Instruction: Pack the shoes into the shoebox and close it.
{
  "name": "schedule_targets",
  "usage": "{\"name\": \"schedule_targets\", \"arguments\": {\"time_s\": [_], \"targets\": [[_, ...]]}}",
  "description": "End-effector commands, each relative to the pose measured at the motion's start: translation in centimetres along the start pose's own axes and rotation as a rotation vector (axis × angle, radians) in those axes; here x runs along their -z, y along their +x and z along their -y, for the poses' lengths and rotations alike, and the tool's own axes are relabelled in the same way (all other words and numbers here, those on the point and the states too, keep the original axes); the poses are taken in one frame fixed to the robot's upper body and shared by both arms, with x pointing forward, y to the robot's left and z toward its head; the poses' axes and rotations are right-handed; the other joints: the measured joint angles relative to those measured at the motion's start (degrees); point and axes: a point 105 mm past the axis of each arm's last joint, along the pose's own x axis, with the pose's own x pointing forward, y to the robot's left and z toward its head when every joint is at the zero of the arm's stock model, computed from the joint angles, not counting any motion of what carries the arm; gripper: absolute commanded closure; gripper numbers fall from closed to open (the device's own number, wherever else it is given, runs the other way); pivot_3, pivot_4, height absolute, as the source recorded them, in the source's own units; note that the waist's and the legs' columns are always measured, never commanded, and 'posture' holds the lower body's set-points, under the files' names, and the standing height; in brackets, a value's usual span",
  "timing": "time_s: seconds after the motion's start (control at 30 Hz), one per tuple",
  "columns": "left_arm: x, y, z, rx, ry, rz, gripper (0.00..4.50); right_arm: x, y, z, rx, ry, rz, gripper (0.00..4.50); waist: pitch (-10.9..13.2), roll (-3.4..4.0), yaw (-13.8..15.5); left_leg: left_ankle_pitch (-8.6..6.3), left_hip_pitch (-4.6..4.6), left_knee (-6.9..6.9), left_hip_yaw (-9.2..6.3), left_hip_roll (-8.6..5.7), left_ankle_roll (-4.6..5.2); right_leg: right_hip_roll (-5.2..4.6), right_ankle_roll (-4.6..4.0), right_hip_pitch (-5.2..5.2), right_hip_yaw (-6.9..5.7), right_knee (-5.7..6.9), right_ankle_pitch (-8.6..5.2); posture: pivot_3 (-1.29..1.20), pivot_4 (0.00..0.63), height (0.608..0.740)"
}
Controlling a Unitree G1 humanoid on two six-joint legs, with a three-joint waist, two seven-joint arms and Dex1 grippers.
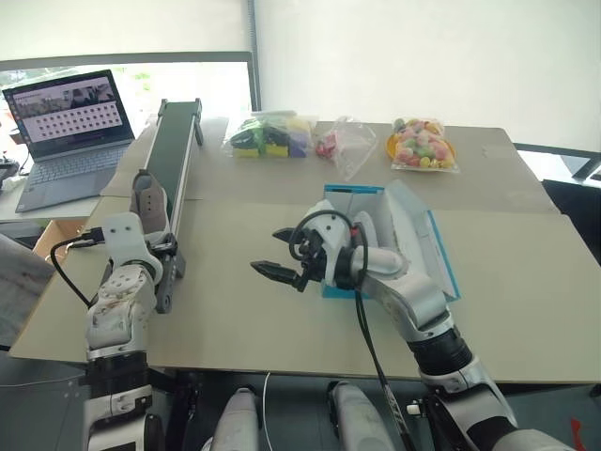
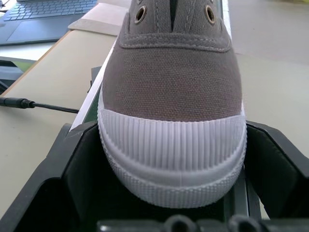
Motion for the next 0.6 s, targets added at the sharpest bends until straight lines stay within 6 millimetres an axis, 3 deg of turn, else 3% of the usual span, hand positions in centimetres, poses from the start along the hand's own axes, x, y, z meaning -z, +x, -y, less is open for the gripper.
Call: {"name": "schedule_targets", "arguments": {"time_s": [0.03,0.13,0.3,0.4,0.43,0.5,0.6], "targets": [[-1.0,0.0,0.8,0.034,-0.015,0.046,0.91,-1.6,-0.4,-0.1,0.010,-0.025,0.058,0.00,0.0,0.00,0.1,0.00,0.00,0.00,0.01,0.00,0.00,0.00,0.00,0.00,0.00,0.00,0.00,0.00,0.150,0.740],[-1.0,0.1,0.9,0.034,-0.016,0.042,1.34,-1.6,-0.5,0.1,0.017,-0.025,0.056,0.00,0.0,0.00,0.4,0.00,0.03,-0.02,0.00,0.00,0.00,0.00,0.00,0.01,0.00,0.03,0.00,0.00,0.150,0.740],[-3.0,-0.2,2.2,0.094,-0.089,0.150,1.38,-1.6,-0.5,0.6,0.048,-0.026,0.049,0.00,0.0,-0.02,1.1,-0.01,0.07,-0.03,0.00,0.00,-0.01,0.00,0.00,0.06,0.00,0.03,0.00,0.00,0.150,0.740],[-6.2,-1.8,4.9,0.235,-0.145,0.326,1.38,-1.6,-0.5,1.6,0.100,0.028,0.053,0.00,0.0,-0.06,1.3,0.00,0.05,0.00,0.00,0.00,-0.03,0.00,0.00,0.05,0.00,0.01,0.00,0.00,0.150,0.740],[-7.0,-2.8,6.7,0.340,-0.178,0.364,1.38,-1.7,-0.5,2.8,0.147,0.145,0.071,0.00,0.0,-0.07,1.4,0.05,0.03,0.00,0.01,0.00,-0.09,0.00,-0.01,0.05,0.00,0.00,0.00,0.00,0.150,0.740],[-7.1,-4.7,10.0,0.553,-0.243,0.357,1.38,-2.5,-0.6,4.5,0.199,0.368,0.129,0.00,0.0,-0.08,1.3,0.11,0.00,0.01,0.01,0.00,-0.21,0.00,-0.01,0.04,0.00,0.00,0.00,0.00,0.150,0.740],[-6.3,-7.0,12.8,0.771,-0.284,0.301,1.38,-4.2,-0.7,5.5,0.188,0.618,0.215,0.00,0.0,-0.08,1.2,0.15,-0.06,0.02,0.00,0.02,-0.21,0.00,-0.01,0.03,-0.01,0.01,0.01,0.00,0.150,0.740]]}}
